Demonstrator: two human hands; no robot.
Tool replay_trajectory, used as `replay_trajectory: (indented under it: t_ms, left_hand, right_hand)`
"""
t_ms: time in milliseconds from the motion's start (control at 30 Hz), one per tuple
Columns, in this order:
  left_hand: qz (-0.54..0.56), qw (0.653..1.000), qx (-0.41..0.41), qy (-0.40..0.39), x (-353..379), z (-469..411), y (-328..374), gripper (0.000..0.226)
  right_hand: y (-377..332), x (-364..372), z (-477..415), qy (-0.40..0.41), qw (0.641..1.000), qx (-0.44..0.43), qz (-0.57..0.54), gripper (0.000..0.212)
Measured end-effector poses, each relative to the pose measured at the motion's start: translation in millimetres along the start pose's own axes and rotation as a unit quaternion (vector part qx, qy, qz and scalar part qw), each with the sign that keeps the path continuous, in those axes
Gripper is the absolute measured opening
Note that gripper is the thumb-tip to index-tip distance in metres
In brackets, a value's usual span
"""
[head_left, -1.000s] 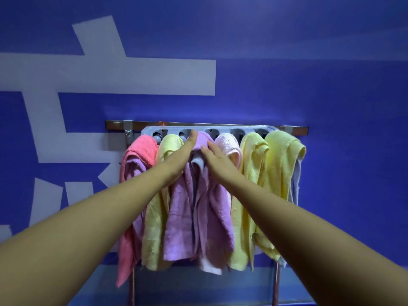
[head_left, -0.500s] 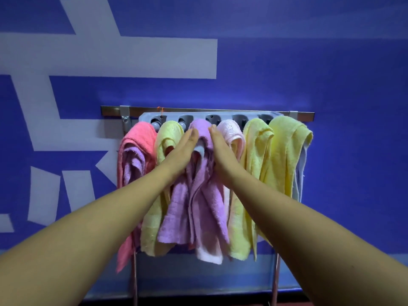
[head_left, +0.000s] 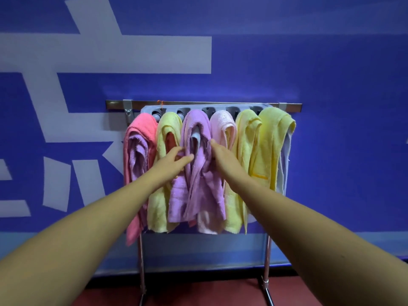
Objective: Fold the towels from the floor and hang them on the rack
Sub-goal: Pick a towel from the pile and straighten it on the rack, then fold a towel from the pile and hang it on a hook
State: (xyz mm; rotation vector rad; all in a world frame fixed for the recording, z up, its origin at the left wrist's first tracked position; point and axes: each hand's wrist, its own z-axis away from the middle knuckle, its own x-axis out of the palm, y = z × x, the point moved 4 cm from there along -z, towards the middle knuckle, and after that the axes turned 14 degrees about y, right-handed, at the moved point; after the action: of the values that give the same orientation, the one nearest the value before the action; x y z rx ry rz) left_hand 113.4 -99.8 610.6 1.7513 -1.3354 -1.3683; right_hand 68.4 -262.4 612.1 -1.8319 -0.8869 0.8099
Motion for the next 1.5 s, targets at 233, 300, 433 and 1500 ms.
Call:
replay_trajectory:
  t_ms: [233,300,433,1500]
  left_hand:
    - [-0.151,0.987,0.057,-0.015,9,83,-57,0.015]
    - [-0.197,0.978,0.063,-0.030,25,106,-83,0.017]
    - [-0.235,0.969,0.044,-0.070,64,154,-146,0.021]
    - [-0.329,0.840,-0.328,-0.280,312,418,-560,0.070]
  right_hand:
    - [83,-34,86,-0.016,0.971,-0.071,0.230,0.024]
    - [121,-42,114,-0.031,0.961,-0.047,0.269,0.025]
    - [200,-57,162,-0.071,0.938,0.005,0.339,0.039]
    - [635,-10,401,-0.360,0.775,0.325,0.405,0.082]
